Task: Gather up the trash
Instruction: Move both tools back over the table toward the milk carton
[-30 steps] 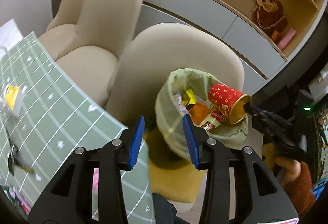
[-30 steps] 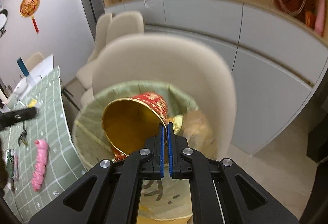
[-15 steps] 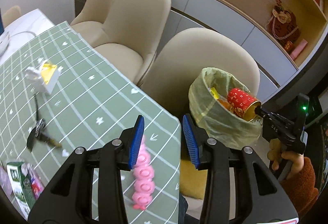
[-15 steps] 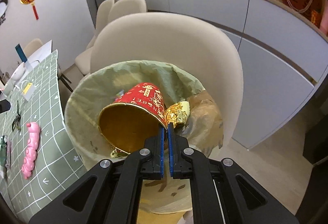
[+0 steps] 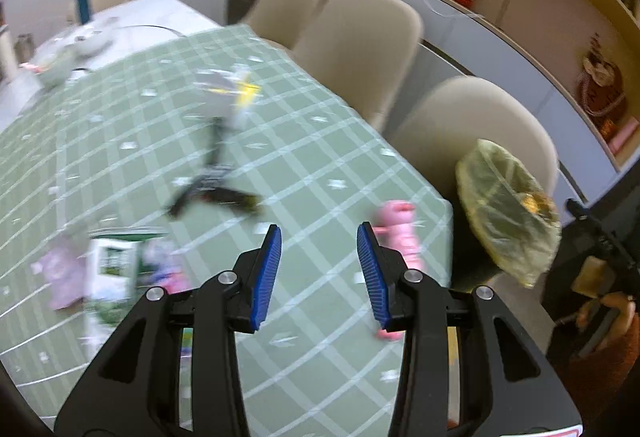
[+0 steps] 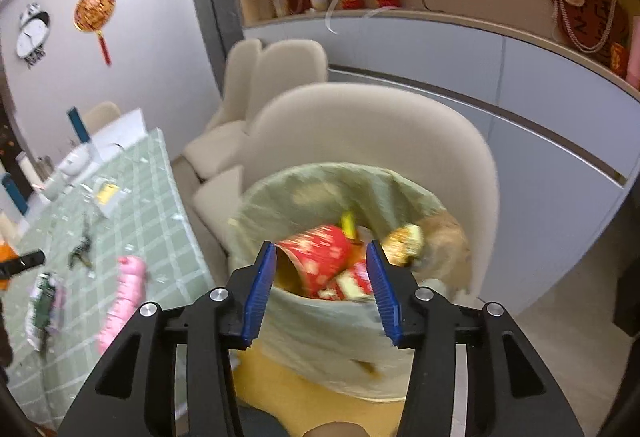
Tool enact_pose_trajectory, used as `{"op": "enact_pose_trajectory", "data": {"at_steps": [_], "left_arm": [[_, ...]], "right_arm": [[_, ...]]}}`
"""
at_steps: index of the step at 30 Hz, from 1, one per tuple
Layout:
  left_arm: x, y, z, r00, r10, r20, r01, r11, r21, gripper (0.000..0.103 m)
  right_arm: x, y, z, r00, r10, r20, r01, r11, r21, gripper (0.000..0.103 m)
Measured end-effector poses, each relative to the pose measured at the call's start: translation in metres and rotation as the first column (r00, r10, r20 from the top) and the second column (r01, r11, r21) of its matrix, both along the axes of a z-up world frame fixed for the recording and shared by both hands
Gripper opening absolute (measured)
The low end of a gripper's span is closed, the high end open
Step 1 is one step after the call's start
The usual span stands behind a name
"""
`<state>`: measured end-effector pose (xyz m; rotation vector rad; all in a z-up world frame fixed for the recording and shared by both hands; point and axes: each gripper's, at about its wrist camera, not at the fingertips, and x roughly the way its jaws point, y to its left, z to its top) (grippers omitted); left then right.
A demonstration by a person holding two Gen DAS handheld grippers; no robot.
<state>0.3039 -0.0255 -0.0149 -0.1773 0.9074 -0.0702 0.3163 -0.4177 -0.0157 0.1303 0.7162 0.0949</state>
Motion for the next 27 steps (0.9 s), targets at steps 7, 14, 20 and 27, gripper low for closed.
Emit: {"op": "enact_pose_trajectory", "data": {"at_steps": [7, 14, 20, 27], "left_arm": [[-0.040, 0.099, -0.008, 0.970, 0.240, 0.036, -0.242, 0.966, 0.092, 0.038], [-0.075, 0.173, -0.029, 0.908, 0.418, -0.009, -0.417, 0.907, 0.061, 0.038], [-0.095, 0.196, -0.041, 0.885, 0.465, -0.026, -0.465, 0.885, 0.017, 0.039], [-0.108, 0.215, -0.054, 0.863, 0.503, -0.055, -0.504, 0.864, -0.011, 0.039]], "right_arm": [[0.007, 0.068, 0.013, 0.984, 0.166, 0.057, -0.171, 0.980, 0.101, 0.053], [0.022, 0.178, -0.003, 0.899, 0.438, -0.019, -0.435, 0.897, 0.074, 0.054], [0.011, 0.267, -0.018, 0.788, 0.610, -0.084, -0.612, 0.791, 0.003, 0.054], [-0.004, 0.354, -0.038, 0.645, 0.748, -0.156, -0.741, 0.662, 0.115, 0.054]]}}
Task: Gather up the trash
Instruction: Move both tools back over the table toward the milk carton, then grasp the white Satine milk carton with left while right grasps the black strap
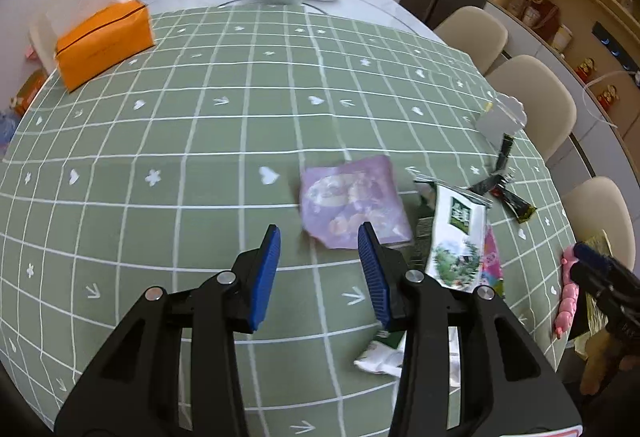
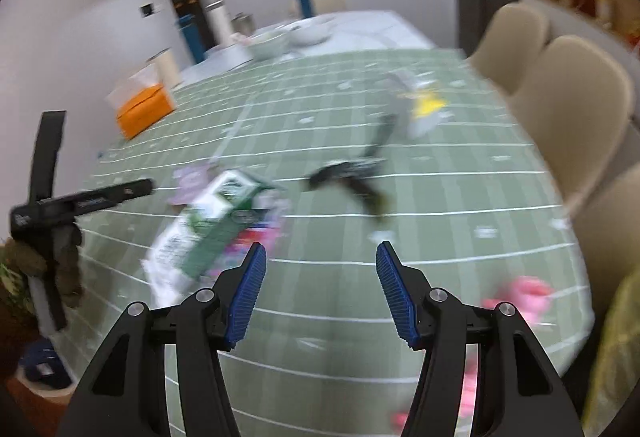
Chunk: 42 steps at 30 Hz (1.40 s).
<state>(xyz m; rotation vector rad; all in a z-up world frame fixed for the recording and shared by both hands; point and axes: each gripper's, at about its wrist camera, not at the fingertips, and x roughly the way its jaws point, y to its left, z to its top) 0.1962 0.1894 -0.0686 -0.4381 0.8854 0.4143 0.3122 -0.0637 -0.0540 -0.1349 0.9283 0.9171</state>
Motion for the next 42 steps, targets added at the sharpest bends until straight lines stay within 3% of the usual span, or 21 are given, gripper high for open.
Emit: {"op": "enact_pose_trajectory", "data": {"at_steps": [4, 7, 11, 14, 18, 20, 22, 26, 29, 31, 39, 42], "left_arm": [[-0.011, 0.015, 0.004, 0.999, 0.044, 0.012, -0.044, 0.999, 0.008, 0.039], [-0.022, 0.025, 0.010, 0.997, 0.063, 0.034, -0.063, 0.998, 0.000, 0.040], [-0.024, 0.022, 0.005, 0.998, 0.011, 0.054, -0.005, 0.994, -0.113, 0.045], [-0.014, -0.005, 0.001, 0.994, -0.090, 0.069, 0.100, 0.982, -0.163, 0.046], [0.011, -0.044, 0.003, 0.969, -0.233, 0.082, 0.241, 0.963, -0.120, 0.054], [0.028, -0.059, -0.001, 0.958, -0.285, 0.042, 0.288, 0.954, -0.085, 0.055], [0.045, -0.071, -0.008, 0.939, -0.344, 0.011, 0.343, 0.934, -0.098, 0.060], [0.062, -0.092, -0.014, 0.921, -0.386, -0.044, 0.384, 0.922, -0.056, 0.060], [0.069, -0.098, -0.018, 0.927, -0.367, -0.077, 0.362, 0.930, -0.068, 0.058], [0.069, -0.094, -0.018, 0.936, -0.340, -0.085, 0.332, 0.938, -0.095, 0.048], [0.048, -0.076, -0.008, 0.958, -0.279, -0.063, 0.270, 0.956, -0.116, 0.047], [0.046, -0.076, -0.004, 0.960, -0.269, -0.072, 0.262, 0.960, -0.093, 0.047]], "right_arm": [[-0.010, 0.051, 0.000, 0.997, 0.062, -0.047, -0.062, 0.998, -0.004, 0.054], [-0.008, 0.078, -0.008, 0.991, 0.036, -0.127, -0.039, 0.999, -0.023, 0.054], [-0.006, 0.090, -0.019, 0.989, 0.032, -0.147, -0.041, 0.997, -0.060, 0.054], [0.008, 0.062, -0.007, 0.998, -0.035, -0.042, 0.032, 0.997, -0.065, 0.054], [0.039, 0.007, 0.004, 0.982, -0.171, 0.078, 0.179, 0.977, -0.112, 0.054], [0.051, -0.016, 0.007, 0.976, -0.208, 0.056, 0.212, 0.974, -0.076, 0.054], [0.057, -0.033, 0.009, 0.970, -0.236, 0.049, 0.239, 0.970, -0.050, 0.054], [0.060, -0.042, 0.008, 0.972, -0.219, 0.082, 0.222, 0.975, -0.031, 0.054], [0.059, -0.032, 0.002, 0.982, -0.162, 0.101, 0.168, 0.984, -0.056, 0.054], [0.060, -0.017, -0.004, 0.988, -0.113, 0.107, 0.122, 0.989, -0.080, 0.054], [0.077, 0.025, -0.035, 0.995, -0.005, 0.100, 0.021, 0.986, -0.167, 0.054], [0.086, 0.040, -0.042, 0.994, 0.006, 0.105, 0.014, 0.982, -0.188, 0.054]]}}
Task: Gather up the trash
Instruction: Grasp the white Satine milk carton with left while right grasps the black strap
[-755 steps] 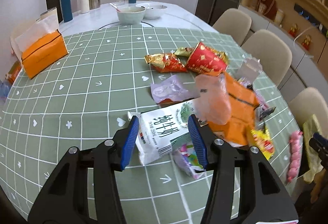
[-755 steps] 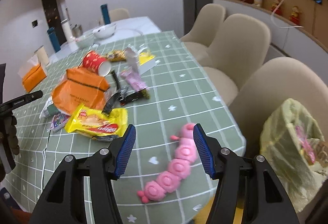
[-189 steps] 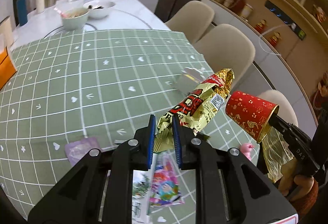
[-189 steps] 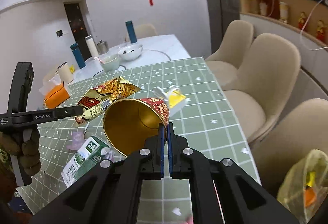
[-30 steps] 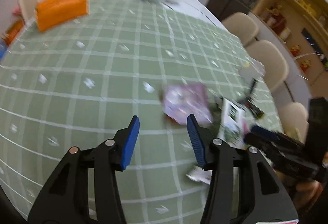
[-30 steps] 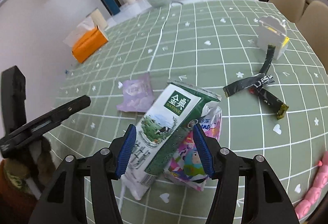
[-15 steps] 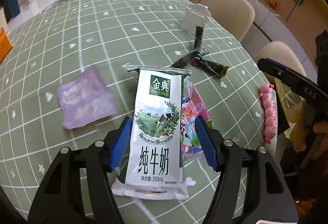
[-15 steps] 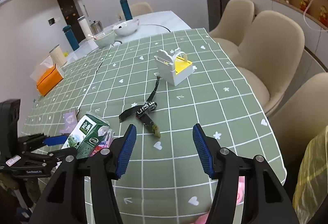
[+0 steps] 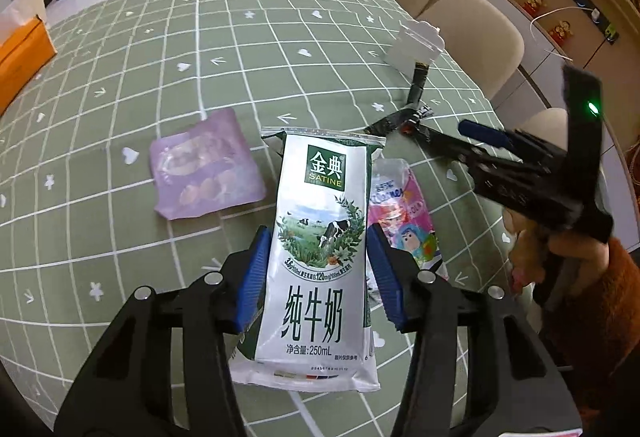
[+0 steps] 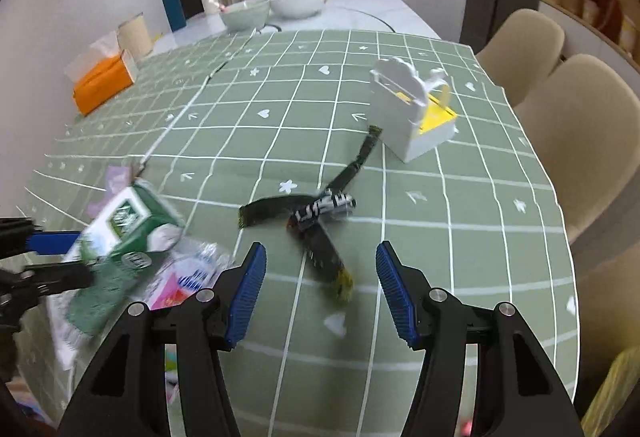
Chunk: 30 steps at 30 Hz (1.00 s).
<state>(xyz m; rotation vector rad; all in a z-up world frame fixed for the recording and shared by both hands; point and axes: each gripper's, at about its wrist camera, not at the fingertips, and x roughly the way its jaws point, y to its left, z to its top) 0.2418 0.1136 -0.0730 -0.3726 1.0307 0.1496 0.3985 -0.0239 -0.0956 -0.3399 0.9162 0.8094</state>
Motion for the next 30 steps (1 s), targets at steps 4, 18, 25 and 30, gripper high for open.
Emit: {"op": "enact_pose_trajectory", "data": {"at_steps": [4, 18, 25, 30], "left_arm": [[0.000, -0.004, 0.002, 1.000, -0.010, -0.004, 0.010, 1.000, 0.005, 0.047], [0.013, -0.021, -0.006, 0.997, -0.066, -0.037, 0.067, 0.998, 0.011, 0.047], [0.019, -0.027, -0.010, 0.995, -0.078, -0.062, 0.079, 0.997, 0.017, 0.047], [0.024, -0.030, -0.011, 0.994, -0.090, -0.067, 0.090, 0.996, 0.006, 0.047]], "right_arm": [[0.017, 0.012, -0.007, 0.999, -0.024, -0.043, 0.025, 1.000, 0.015, 0.054], [0.009, -0.028, 0.001, 0.992, -0.034, -0.120, 0.042, 0.997, 0.070, 0.023], [-0.016, -0.076, 0.026, 0.991, -0.091, -0.098, 0.102, 0.988, 0.116, 0.023], [-0.030, -0.103, 0.044, 0.990, -0.127, -0.059, 0.134, 0.980, 0.149, 0.023]]}}
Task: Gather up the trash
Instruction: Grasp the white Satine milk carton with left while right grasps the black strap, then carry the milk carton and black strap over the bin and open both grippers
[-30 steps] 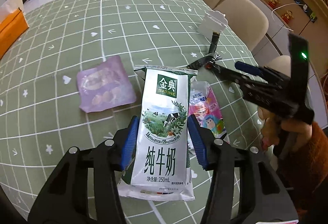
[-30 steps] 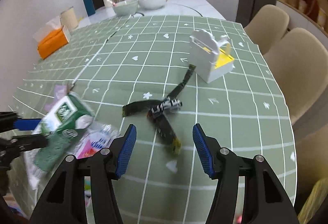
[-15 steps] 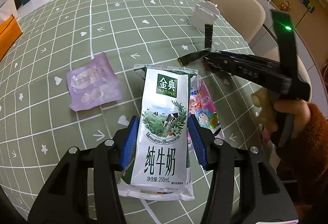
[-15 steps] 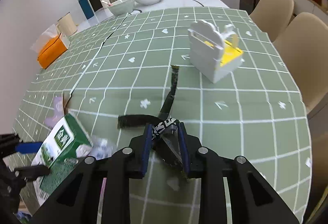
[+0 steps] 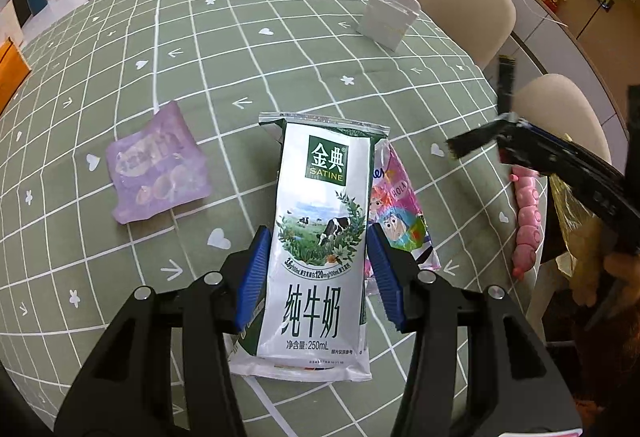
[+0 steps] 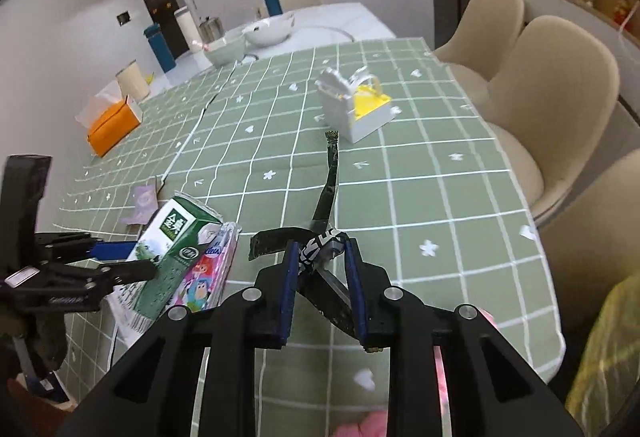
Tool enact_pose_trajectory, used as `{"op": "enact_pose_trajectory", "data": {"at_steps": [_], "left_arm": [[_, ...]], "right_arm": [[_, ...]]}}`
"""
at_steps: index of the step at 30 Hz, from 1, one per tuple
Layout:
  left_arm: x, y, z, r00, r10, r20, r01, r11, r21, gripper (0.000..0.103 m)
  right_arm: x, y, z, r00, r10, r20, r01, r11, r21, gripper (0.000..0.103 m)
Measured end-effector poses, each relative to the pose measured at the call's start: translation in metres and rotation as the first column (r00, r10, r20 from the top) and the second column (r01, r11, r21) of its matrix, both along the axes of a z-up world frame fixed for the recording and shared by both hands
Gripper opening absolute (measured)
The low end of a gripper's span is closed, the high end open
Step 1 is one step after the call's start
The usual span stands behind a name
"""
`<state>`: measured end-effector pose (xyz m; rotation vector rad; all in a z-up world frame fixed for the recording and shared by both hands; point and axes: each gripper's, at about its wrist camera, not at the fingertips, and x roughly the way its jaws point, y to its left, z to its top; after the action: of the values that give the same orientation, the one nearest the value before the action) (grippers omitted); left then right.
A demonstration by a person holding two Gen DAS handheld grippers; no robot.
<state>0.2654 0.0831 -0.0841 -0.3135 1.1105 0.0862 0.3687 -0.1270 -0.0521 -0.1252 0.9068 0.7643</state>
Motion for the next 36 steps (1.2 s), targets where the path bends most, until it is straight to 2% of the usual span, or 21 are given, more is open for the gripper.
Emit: {"op": "enact_pose_trajectory", "data": {"at_steps": [1, 2, 3, 4, 7, 9, 11, 12, 16, 19, 21, 25, 28, 30, 33, 36], "left_arm": [[0.001, -0.001, 0.001, 1.000, -0.004, 0.003, 0.004, 1.000, -0.003, 0.045], [0.001, -0.003, 0.003, 1.000, -0.007, 0.010, 0.007, 1.000, -0.001, 0.033], [0.002, -0.005, 0.007, 1.000, -0.009, 0.014, 0.009, 1.000, 0.016, 0.016], [0.003, -0.005, 0.011, 1.000, -0.010, 0.022, 0.009, 1.000, 0.021, 0.015], [0.004, -0.010, 0.032, 0.996, -0.016, 0.087, 0.012, 0.999, 0.045, 0.015], [0.006, -0.014, 0.039, 0.994, -0.033, 0.101, 0.028, 0.998, 0.052, 0.016], [0.007, -0.016, 0.039, 0.993, -0.046, 0.106, 0.043, 0.999, 0.028, 0.029], [0.008, -0.016, 0.036, 0.992, -0.045, 0.114, 0.045, 0.999, 0.011, 0.042], [0.013, -0.021, 0.019, 0.995, -0.020, 0.103, 0.019, 1.000, 0.012, 0.049], [0.022, -0.031, 0.006, 0.995, -0.024, 0.099, 0.016, 0.997, 0.075, 0.053], [0.026, -0.034, 0.004, 0.995, -0.027, 0.098, 0.016, 0.994, 0.111, 0.053], [0.038, -0.036, -0.007, 0.999, -0.032, 0.014, 0.030, 0.996, 0.088, 0.053], [0.035, -0.039, -0.010, 0.999, -0.046, 0.001, 0.046, 0.992, 0.114, 0.053], [0.032, -0.038, -0.011, 0.999, -0.039, -0.022, 0.041, 0.994, 0.098, 0.047], [0.025, -0.036, -0.002, 1.000, -0.029, 0.007, 0.028, 0.998, 0.054, 0.046], [0.019, -0.040, 0.017, 0.997, -0.040, 0.070, 0.036, 0.998, 0.054, 0.046]], "right_arm": [[-0.002, -0.005, 0.003, 1.000, -0.008, 0.007, 0.008, 1.000, 0.006, 0.023], [-0.005, -0.010, 0.007, 1.000, -0.018, 0.015, 0.018, 1.000, 0.013, 0.023], [-0.006, -0.015, 0.010, 0.999, -0.025, 0.022, 0.024, 1.000, 0.018, 0.023], [-0.009, -0.021, 0.014, 0.999, -0.034, 0.032, 0.033, 0.999, 0.024, 0.023], [-0.014, -0.035, 0.026, 0.996, -0.057, 0.075, 0.055, 0.998, 0.029, 0.023], [-0.017, -0.042, 0.028, 0.994, -0.073, 0.086, 0.071, 0.997, 0.031, 0.023], [-0.021, -0.050, 0.029, 0.994, -0.084, 0.073, 0.080, 0.995, 0.054, 0.023], [-0.024, -0.054, 0.028, 0.994, -0.086, 0.072, 0.082, 0.995, 0.058, 0.023], [-0.036, -0.061, 0.023, 0.994, -0.081, 0.071, 0.077, 0.995, 0.057, 0.023], [-0.040, -0.067, 0.016, 0.994, -0.095, 0.055, 0.092, 0.994, 0.052, 0.023], [-0.042, -0.071, 0.010, 0.993, -0.113, 0.039, 0.111, 0.992, 0.055, 0.023], [-0.046, -0.079, 0.005, 0.990, -0.141, 0.021, 0.140, 0.988, 0.073, 0.023], [-0.051, -0.083, 0.002, 0.988, -0.152, 0.010, 0.151, 0.985, 0.081, 0.023], [-0.053, -0.083, 0.000, 0.988, -0.154, 0.004, 0.154, 0.985, 0.079, 0.023], [-0.053, -0.085, 0.001, 0.987, -0.158, 0.005, 0.157, 0.984, 0.082, 0.023], [-0.052, -0.090, 0.007, 0.986, -0.166, 0.020, 0.164, 0.982, 0.094, 0.023]]}}
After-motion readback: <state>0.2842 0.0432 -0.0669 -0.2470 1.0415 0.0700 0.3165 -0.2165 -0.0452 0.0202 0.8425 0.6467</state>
